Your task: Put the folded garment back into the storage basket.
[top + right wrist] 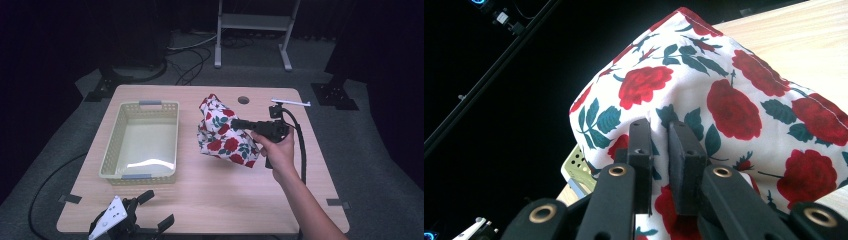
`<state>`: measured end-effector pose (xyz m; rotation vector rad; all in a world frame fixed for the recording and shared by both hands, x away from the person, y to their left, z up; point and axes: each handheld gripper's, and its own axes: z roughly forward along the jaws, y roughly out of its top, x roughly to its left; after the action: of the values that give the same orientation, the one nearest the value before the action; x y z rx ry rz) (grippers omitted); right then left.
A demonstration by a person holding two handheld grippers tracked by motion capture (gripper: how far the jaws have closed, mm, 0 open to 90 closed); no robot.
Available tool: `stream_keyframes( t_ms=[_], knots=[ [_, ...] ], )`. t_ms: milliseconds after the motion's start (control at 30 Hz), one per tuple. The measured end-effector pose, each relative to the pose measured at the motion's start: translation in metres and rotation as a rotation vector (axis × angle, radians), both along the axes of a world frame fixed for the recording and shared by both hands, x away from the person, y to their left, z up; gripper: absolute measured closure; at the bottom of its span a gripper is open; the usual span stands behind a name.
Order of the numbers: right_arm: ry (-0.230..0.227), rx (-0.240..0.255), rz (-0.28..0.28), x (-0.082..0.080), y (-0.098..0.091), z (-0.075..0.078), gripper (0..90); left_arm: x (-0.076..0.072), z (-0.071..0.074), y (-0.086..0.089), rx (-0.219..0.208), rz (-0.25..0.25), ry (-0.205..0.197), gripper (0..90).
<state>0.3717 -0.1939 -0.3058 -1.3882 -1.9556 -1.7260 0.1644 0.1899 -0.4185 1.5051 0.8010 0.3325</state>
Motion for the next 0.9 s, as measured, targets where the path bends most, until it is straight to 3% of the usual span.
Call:
stream_keyframes(
  t_ms=[600,900],
  knots=[
    [-0.006,0.015,0.019,0.01,0.021,0.003,81.2,0.0,0.0,-0.001,0.005,-0.005,-0.003,0.0],
    [-0.024,0.016,0.045,0.012,0.033,0.012,81.2,0.0,0.0,0.0,0.005,-0.004,-0.002,0.0]
  ],
)
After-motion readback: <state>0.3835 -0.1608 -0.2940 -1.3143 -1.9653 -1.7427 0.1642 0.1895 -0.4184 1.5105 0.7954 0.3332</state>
